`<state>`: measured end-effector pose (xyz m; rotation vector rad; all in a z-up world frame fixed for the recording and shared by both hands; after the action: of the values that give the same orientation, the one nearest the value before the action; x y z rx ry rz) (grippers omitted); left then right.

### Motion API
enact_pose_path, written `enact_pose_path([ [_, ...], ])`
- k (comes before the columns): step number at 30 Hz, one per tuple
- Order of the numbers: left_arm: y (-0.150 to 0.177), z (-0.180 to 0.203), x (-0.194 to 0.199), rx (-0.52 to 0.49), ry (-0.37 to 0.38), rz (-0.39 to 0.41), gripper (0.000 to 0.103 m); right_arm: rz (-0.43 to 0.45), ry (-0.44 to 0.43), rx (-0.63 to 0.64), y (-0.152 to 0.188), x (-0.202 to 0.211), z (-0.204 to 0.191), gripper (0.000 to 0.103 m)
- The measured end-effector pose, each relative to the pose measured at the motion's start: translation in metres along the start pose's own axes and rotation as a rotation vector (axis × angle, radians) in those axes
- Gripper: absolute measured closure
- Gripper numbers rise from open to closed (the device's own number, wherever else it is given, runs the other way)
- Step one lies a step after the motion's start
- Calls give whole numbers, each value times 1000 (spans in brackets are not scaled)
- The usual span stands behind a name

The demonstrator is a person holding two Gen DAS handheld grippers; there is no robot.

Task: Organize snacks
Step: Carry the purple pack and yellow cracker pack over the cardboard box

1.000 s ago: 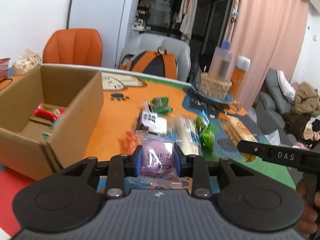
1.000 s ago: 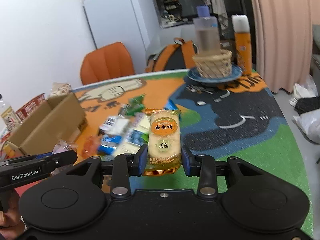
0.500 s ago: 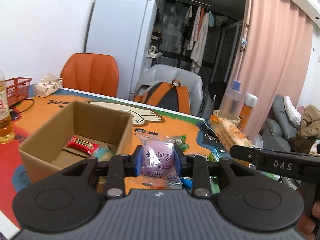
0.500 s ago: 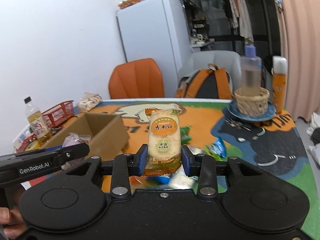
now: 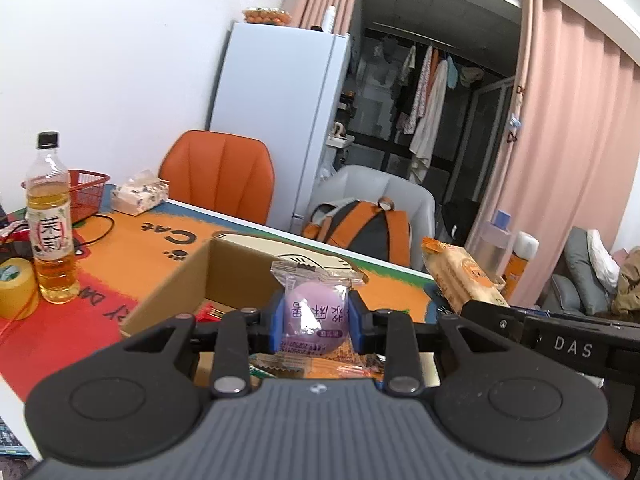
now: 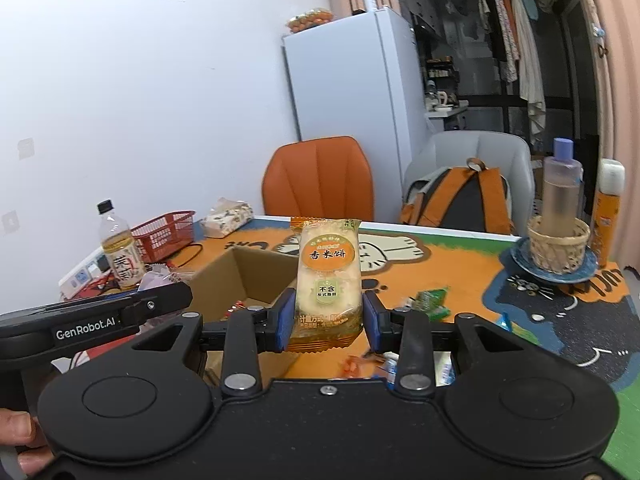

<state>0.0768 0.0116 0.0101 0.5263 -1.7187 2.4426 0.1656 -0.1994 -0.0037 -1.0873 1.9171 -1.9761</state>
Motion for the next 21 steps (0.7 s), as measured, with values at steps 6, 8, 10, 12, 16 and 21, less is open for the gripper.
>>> enact_pose_path([
  [6,-7,-18,7,16,-20,19,72,-1,-28,12,-3,-9,-16,67],
  [8,-9,-25,7,22,-30,22,72,-3,-37,22,-4,-13,-22,67],
  [10,-11,-34,8,25,-41,26,72,-7,-44,26,-5,-19,-27,67],
  [12,-14,-43,8,30,-52,26,72,-10,-49,28,-6,-24,-31,67],
  [16,-19,-62,3,51,-80,27,72,-20,-58,29,-9,-36,-38,67],
  [21,-24,-77,-8,63,-95,20,72,-30,-67,34,-11,-49,-44,67],
])
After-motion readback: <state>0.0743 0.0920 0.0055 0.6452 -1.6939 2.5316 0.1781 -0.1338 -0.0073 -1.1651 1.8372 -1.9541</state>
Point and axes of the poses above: each gripper's, at about its wrist camera, not at the fingertips, and x roughly against the way its jaws point, z to its right, y to its underside, the point moved 1 cm from there along -x, roughly the way its jaws point, and after that the axes turned 5 degrees about x, right-handed, at the moved point
